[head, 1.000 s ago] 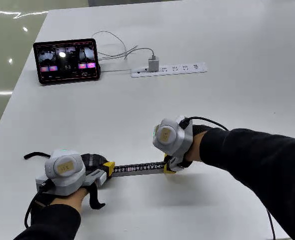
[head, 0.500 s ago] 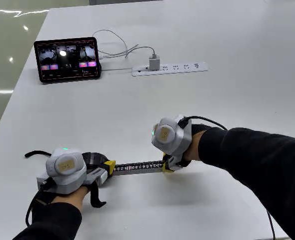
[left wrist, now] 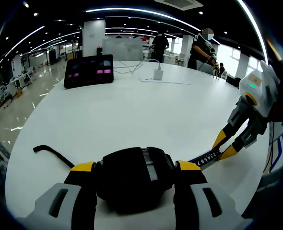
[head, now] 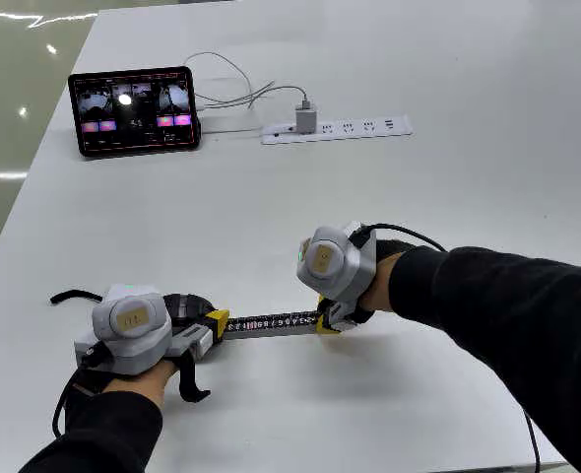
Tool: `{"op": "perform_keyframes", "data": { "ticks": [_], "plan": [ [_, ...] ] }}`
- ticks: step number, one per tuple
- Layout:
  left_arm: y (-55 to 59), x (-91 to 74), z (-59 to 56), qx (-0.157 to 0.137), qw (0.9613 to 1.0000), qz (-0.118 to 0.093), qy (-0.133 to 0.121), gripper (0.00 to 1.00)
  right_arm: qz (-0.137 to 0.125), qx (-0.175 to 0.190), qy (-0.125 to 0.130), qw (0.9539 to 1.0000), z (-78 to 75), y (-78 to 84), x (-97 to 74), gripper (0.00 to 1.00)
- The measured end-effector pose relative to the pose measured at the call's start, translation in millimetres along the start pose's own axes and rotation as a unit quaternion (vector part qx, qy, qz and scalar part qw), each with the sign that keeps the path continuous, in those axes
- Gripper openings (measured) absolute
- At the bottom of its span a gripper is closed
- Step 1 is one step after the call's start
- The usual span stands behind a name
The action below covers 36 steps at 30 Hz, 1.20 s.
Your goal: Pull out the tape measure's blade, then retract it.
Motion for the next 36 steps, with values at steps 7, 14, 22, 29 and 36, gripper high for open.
{"op": "perform_keyframes", "data": {
  "ticks": [7, 14, 22, 29, 36],
  "plan": [
    [0.2, 0.4, 0.4, 0.000, 1.0000, 0.001, 0.001, 0.60, 0.000, 0.005, 0.000, 1.0000, -0.2, -1.8, 1.0, 0.09],
    [0.1, 0.3, -0.1, 0.000, 1.0000, 0.001, 0.001, 0.60, -0.002, 0.004, -0.001, 1.0000, -0.3, -3.7, 2.1, 0.09],
    [-0.4, -0.1, -0.4, 0.000, 1.0000, 0.000, 0.001, 0.60, -0.001, 0.001, -0.001, 1.0000, -0.1, -6.1, 3.8, 0.09],
    [-0.4, -0.1, -0.3, -0.001, 1.0000, 0.002, 0.003, 0.60, -0.003, 0.003, 0.000, 1.0000, 0.3, -7.6, 5.1, 0.09],
    [-0.7, 0.3, 0.0, 0.001, 1.0000, 0.004, 0.004, 0.60, -0.003, 0.007, 0.000, 1.0000, 0.7, -9.8, 6.9, 0.09]
  ]
}}
Point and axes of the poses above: the centre of the closed fingertips' face, and the gripper's own axes: x roughly forward along the fingers, z roughly to its left, y roughly out of its underside, the point moved 4 cm from there along -x, roughly backward along the fingers, and after that the axes turned 6 degrees about -z, right-handed, at the moved point
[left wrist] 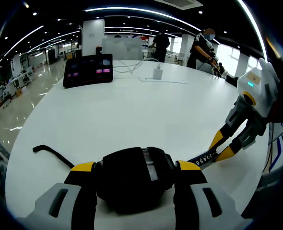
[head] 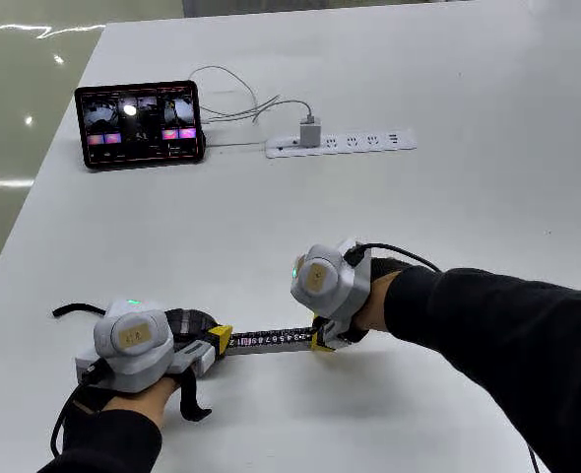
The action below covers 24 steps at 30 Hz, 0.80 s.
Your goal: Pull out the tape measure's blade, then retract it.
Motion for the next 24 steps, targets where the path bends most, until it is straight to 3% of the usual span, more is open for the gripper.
{"op": "perform_keyframes", "data": {
  "ticks": [24],
  "plan": [
    [0.4, -0.1, 0.3, -0.002, 1.0000, -0.002, 0.002, 0.60, -0.002, -0.001, -0.001, 1.0000, 1.0, -10.4, 4.1, 0.09]
  ]
}}
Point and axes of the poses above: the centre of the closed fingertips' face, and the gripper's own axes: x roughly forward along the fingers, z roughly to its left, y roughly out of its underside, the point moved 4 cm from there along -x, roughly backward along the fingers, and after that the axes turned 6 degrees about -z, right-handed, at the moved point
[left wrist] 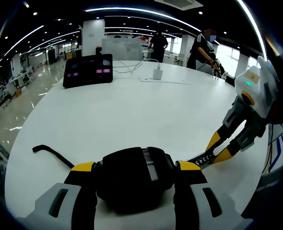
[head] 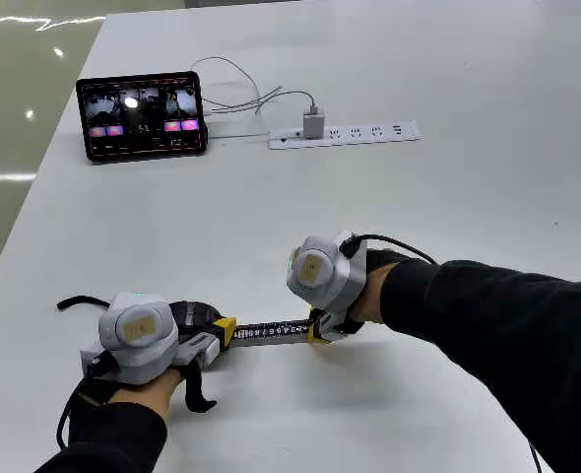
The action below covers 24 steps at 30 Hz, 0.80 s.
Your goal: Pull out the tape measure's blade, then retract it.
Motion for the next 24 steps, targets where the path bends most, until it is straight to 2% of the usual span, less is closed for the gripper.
{"op": "perform_keyframes", "data": {
  "ticks": [24],
  "plan": [
    [0.1, 0.3, 0.3, -0.001, 1.0000, 0.004, 0.002, 0.60, -0.014, 0.001, 0.001, 0.9999, 1.8, -9.5, 5.4, 0.09]
  ]
}}
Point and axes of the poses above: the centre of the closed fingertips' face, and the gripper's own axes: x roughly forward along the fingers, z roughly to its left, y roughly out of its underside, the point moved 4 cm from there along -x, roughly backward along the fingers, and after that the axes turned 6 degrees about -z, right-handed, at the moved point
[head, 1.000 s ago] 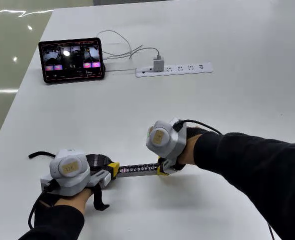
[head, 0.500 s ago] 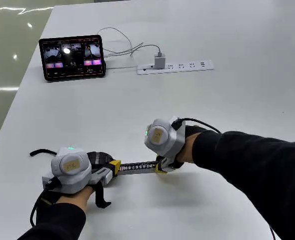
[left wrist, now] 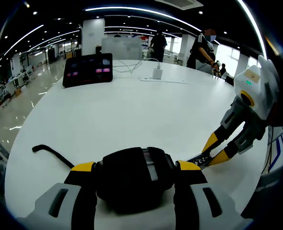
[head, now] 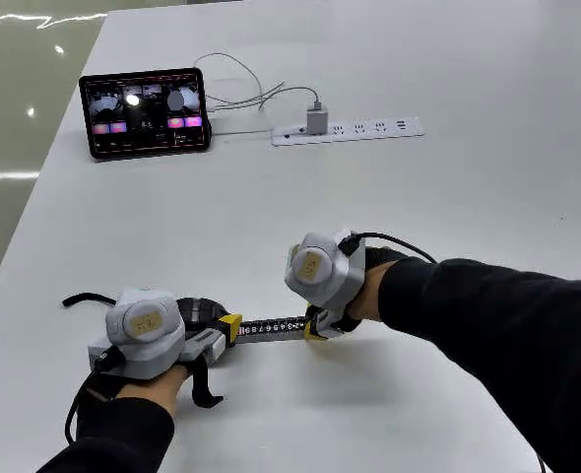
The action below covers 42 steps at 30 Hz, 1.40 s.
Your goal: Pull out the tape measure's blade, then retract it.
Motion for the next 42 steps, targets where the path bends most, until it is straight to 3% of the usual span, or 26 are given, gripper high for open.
{"op": "perform_keyframes", "data": {
  "ticks": [31, 42],
  "plan": [
    [-0.1, 0.4, 0.3, 0.000, 1.0000, -0.002, 0.003, 0.60, -0.014, -0.002, 0.001, 0.9999, 2.1, -8.6, 5.9, 0.09],
    [-0.1, 0.8, 0.6, 0.000, 1.0000, -0.003, 0.005, 0.60, -0.033, 0.010, -0.001, 0.9994, 2.6, -10.5, 7.9, 0.09]
  ]
}}
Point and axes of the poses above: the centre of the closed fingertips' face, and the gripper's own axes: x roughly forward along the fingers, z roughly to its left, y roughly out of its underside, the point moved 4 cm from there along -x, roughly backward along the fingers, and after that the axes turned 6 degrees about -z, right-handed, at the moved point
